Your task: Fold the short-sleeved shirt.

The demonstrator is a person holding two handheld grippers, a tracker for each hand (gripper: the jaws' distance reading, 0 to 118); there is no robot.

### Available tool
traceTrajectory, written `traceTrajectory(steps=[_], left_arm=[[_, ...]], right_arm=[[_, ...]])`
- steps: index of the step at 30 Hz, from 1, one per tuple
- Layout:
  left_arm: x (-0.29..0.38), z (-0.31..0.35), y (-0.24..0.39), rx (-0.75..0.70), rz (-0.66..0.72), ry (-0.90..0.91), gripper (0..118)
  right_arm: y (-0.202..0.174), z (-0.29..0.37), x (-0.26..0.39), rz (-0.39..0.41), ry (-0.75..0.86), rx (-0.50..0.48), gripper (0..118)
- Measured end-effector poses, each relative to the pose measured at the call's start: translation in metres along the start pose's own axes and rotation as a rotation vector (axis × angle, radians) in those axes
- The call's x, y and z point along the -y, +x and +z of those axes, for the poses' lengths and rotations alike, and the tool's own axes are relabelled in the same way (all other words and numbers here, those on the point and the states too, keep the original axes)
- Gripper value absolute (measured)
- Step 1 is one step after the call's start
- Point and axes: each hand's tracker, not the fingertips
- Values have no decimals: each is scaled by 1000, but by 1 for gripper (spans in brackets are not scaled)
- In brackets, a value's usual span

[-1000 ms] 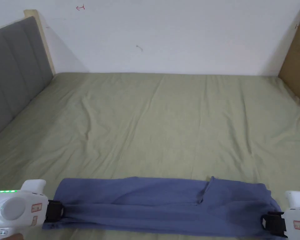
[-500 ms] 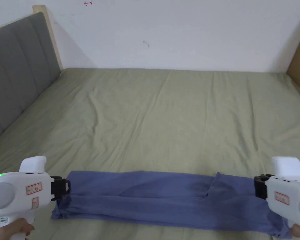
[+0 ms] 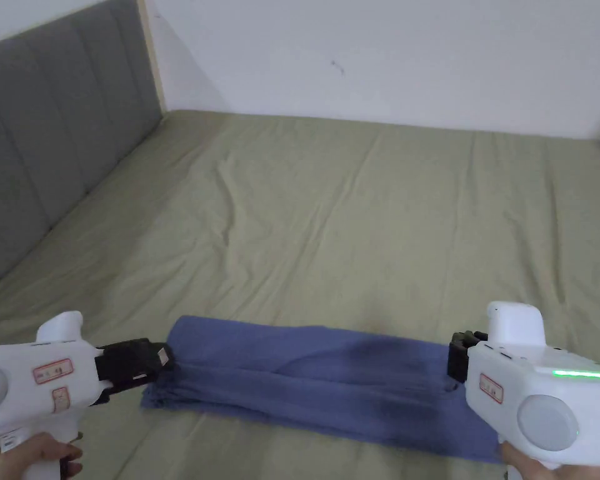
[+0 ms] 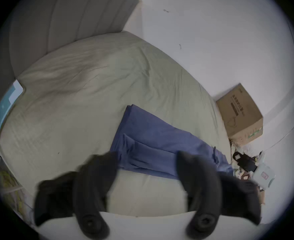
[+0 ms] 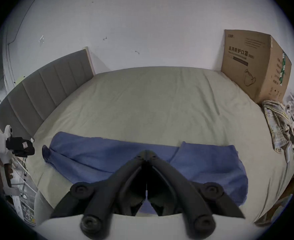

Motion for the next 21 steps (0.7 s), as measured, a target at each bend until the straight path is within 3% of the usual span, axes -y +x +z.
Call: traceTrajectory(steps=[2, 8, 21], left_arm=[[-3, -9, -15, 43, 52, -24, 108], [-3, -49, -48, 131, 241, -96, 109], [-28, -112, -50, 242, 294, -169, 109]], right_arm=[[-6, -3, -1, -6, -4, -12, 1], [-17, -11, 3, -2, -5, 2, 1], [-20, 5, -2, 8, 156, 112, 1]])
